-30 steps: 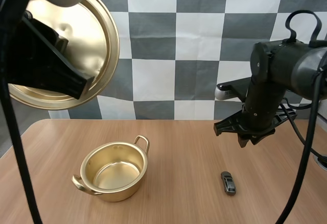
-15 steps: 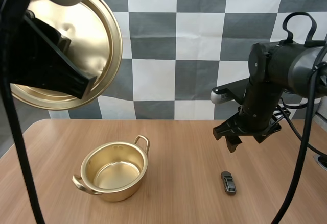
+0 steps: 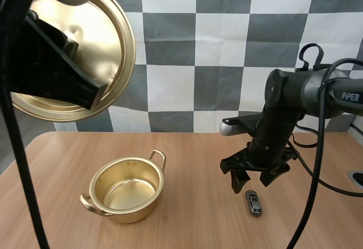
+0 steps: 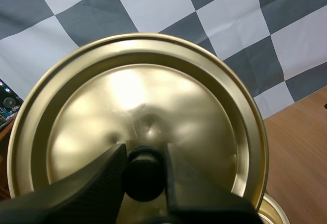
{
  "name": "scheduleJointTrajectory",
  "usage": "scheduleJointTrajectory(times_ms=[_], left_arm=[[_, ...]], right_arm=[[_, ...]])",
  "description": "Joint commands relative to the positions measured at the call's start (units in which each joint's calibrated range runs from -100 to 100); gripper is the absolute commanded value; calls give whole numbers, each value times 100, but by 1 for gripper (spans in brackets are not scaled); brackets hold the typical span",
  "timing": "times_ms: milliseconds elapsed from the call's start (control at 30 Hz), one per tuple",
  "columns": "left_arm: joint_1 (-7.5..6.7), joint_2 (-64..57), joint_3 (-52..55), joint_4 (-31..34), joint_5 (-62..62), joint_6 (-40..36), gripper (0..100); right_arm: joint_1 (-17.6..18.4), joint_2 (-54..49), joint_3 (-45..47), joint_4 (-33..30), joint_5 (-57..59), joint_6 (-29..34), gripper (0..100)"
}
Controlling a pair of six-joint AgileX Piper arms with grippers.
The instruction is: Open the pot, put the car inside, and close it
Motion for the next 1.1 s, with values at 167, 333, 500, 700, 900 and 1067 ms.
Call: scheduleJointTrajectory(times_ms=[167, 333, 500, 700, 900, 1067], left_arm=[[-4, -35, -2, 3, 0, -3, 0], [-4, -35, -2, 3, 0, -3, 0], [-4, -35, -2, 3, 0, -3, 0], [-4, -35, -2, 3, 0, -3, 0], [-4, -35, -2, 3, 0, -3, 0], [-4, -35, -2, 3, 0, -3, 0]], right_arm=[[-15, 251, 5, -225, -560, 2, 100], [-98, 251, 5, -225, -688, 12, 100], [-204, 251, 5, -212, -754, 23, 100], [-241, 265, 5, -148, -702, 30, 100], [-241, 483, 5, -72, -333, 42, 100], [-241, 688, 5, -72, -283, 119, 100]])
